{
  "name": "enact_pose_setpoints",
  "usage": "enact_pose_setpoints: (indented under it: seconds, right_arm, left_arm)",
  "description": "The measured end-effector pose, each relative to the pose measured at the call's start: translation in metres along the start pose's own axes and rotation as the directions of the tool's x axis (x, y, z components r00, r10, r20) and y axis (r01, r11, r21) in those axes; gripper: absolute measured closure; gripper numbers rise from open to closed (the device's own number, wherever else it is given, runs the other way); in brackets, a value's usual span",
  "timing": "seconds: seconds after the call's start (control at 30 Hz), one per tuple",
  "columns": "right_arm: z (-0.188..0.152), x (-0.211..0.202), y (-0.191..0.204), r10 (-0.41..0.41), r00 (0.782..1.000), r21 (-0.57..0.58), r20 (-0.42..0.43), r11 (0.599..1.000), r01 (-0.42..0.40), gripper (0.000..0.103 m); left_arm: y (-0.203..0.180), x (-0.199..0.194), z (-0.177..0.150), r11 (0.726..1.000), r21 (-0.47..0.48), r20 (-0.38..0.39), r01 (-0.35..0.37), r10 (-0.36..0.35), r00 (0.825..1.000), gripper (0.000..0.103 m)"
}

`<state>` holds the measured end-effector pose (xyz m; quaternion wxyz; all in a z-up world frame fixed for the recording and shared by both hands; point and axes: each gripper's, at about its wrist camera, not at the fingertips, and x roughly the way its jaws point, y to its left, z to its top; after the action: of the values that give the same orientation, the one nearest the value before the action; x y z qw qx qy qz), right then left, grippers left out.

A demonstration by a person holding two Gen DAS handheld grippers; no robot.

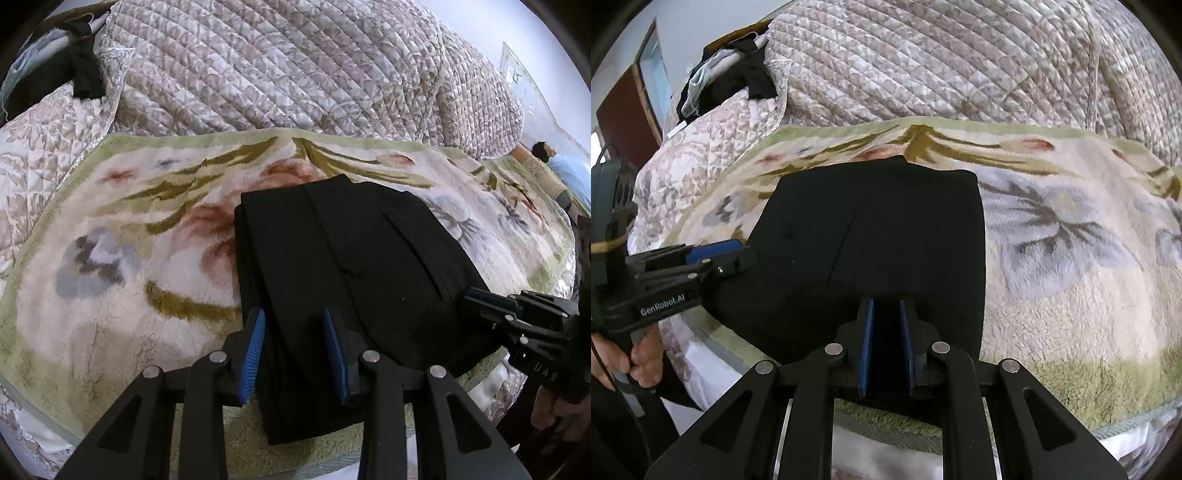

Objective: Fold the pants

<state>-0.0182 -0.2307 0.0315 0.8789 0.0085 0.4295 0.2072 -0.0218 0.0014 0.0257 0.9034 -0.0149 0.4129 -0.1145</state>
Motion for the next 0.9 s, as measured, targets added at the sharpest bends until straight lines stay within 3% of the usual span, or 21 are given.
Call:
enact_pose_setpoints:
  seconds: [0.3, 0.63, 0.9]
  right_arm:
    - [0.000, -0.003, -0.001, 0.000, 1.000, 0.004, 0.022, 1.000, 0.000, 0.088]
    - [0.009, -0.012, -0.006, 0.014, 0.999, 0.034, 0.039, 0.999, -0.016, 0.065]
    - [0.023, -0.011, -0.025, 0.022, 0.999, 0.094, 0.030, 0.995, -0.024, 0.064]
  left_arm:
    - [0.004, 0.000, 0.002, 1.000, -0.018, 0.002, 0.012, -0.012, 1.000, 0.065]
    - [0.012, -0.005, 0.009, 0.998, -0.051, 0.019, 0.026, -0.025, 0.999, 0.065]
    - [0.033, -0.002, 0.017, 0.986, -0.148, 0.020, 0.075, -0.073, 0.997, 0.062]
